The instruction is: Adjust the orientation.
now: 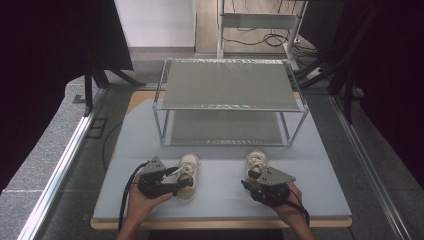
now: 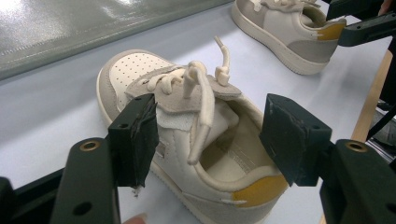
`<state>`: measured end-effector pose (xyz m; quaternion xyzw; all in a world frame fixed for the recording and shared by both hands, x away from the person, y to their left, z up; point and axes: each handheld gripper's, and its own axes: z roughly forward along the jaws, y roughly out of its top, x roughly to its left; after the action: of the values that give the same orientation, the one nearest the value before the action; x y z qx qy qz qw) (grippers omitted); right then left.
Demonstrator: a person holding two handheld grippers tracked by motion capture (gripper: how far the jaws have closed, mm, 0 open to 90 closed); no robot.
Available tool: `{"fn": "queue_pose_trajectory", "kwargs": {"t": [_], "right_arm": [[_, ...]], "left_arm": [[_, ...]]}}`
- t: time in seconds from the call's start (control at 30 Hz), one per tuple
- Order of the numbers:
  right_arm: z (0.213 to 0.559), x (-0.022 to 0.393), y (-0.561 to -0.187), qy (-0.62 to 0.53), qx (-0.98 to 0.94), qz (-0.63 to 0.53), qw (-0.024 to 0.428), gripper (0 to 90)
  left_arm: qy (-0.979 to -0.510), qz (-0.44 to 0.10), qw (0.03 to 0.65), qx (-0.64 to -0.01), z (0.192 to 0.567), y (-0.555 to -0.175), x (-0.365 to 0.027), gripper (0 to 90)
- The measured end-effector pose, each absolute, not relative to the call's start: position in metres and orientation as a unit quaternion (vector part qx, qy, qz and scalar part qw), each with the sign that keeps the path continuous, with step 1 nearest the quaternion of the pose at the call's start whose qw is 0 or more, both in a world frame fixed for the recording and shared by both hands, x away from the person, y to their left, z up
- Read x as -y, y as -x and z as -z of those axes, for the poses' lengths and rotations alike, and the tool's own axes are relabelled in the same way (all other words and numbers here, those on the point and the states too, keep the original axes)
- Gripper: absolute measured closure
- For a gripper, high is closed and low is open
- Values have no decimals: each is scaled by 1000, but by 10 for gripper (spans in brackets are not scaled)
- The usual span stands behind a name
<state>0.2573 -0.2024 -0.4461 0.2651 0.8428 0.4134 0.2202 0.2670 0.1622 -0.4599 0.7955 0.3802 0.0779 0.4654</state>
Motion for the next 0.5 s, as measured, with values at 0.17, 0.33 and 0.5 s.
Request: {"fn": "queue_pose_trajectory", "kwargs": {"t": [0.17, 0.33, 0.5], "right_arm": [[445, 203, -259, -265, -842, -415, 220, 573], [441, 205, -261, -265, -838, -423, 221, 577], [434, 208, -265, -256, -839, -424, 224, 557]], "left_arm": [[-797, -82, 463, -380, 459, -266, -162, 364], [-796, -83, 465, -378, 458, -266, -161, 362], [-790, -91, 474, -379, 454, -266, -165, 364]]}}
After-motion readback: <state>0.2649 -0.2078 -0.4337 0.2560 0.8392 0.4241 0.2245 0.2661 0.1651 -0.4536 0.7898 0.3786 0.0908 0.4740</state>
